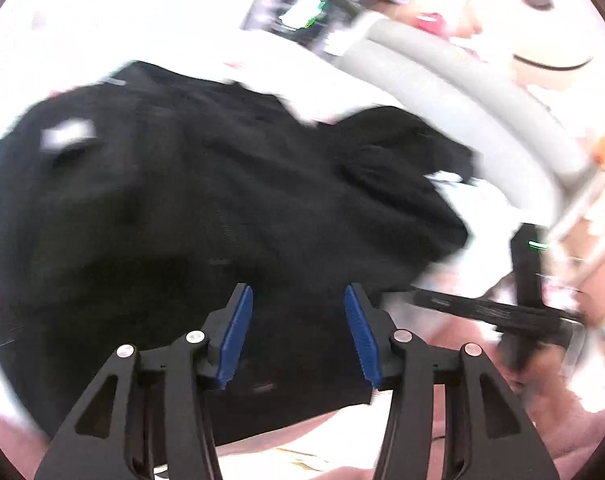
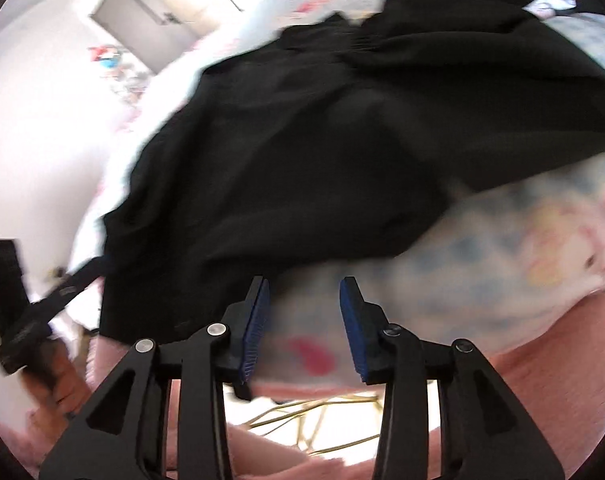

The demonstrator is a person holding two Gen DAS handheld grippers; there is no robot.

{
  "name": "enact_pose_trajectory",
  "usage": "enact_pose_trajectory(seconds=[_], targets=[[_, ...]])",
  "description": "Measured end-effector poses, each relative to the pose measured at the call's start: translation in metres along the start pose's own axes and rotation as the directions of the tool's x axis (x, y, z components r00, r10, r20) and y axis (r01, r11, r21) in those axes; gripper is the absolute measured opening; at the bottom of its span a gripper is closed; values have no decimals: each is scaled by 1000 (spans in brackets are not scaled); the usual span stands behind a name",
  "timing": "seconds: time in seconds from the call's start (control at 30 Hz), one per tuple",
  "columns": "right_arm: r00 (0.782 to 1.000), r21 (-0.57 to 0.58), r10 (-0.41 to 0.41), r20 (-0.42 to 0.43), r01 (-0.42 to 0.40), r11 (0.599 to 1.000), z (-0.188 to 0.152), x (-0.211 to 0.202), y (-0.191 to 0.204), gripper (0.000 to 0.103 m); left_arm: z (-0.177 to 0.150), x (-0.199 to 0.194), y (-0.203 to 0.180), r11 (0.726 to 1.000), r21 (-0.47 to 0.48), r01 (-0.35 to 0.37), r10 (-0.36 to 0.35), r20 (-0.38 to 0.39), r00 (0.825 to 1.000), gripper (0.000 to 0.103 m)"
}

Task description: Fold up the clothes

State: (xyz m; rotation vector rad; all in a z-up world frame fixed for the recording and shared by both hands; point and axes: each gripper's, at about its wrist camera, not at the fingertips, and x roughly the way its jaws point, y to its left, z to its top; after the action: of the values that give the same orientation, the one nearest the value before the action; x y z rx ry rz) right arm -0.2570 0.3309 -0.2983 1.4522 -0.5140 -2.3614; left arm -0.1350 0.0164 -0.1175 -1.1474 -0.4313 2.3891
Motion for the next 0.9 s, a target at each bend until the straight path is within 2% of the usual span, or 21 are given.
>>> enact_pose_trajectory(seconds=[0.07,0.17,0.27,0.33,0.37,0.4,0.43,0.47,0.5,0.6,0.67,0.73,0.8,0.83,0.87,0.9], targets=[[997,84,-62,54,57,995,7,5,-20,38,2,34,-9,998,-2,61,-61,-97,993,51],[989,137,-106,100,92,986,32,10,-40,39,-6,79,-30,991,12,132,-126,-221,967,51],[984,120,-110,140,94,988,52,3,-44,39,-15,103,-49,994,75,80,-58,-261,964,62],[985,97,-98,142,84,992,52,-4,-39,40,-22,123,-47,995,96,15,14,-293,956,61],[987,86,-92,132,81,993,48,-5,-37,44,-26,129,-44,993,113,-27,60,-300,952,39],[989,75,-86,122,77,994,45,-6,-34,48,-29,136,-41,989,130,-70,107,-307,946,24],[991,65,-78,110,71,995,40,-7,-32,50,-32,140,-38,985,139,-99,138,-310,941,21],[996,66,-43,80,38,997,33,-2,-30,52,-32,134,-36,990,114,-77,109,-303,947,17],[999,67,-18,46,15,998,15,-9,-33,52,-32,129,-35,994,97,-57,84,-295,952,15],[999,32,-43,-11,43,999,10,14,-28,52,-36,111,-41,986,165,-25,72,-283,956,10],[997,52,-81,2,80,995,9,12,-35,52,-41,106,-42,979,201,8,56,-309,949,7],[991,106,-124,52,118,987,21,6,-48,49,-47,104,-40,976,213,47,31,-349,937,5],[981,143,-172,93,158,977,33,-2,-59,48,-55,106,-34,975,216,57,31,-385,922,5],[974,154,-198,110,180,972,39,-8,-63,49,-57,105,-31,977,201,71,15,-398,917,6],[967,164,-221,127,199,966,45,-13,-67,53,-55,99,-30,979,180,101,-23,-392,920,6],[969,167,-207,136,184,969,47,-18,-67,53,-53,92,-28,979,159,130,-60,-385,921,6]])
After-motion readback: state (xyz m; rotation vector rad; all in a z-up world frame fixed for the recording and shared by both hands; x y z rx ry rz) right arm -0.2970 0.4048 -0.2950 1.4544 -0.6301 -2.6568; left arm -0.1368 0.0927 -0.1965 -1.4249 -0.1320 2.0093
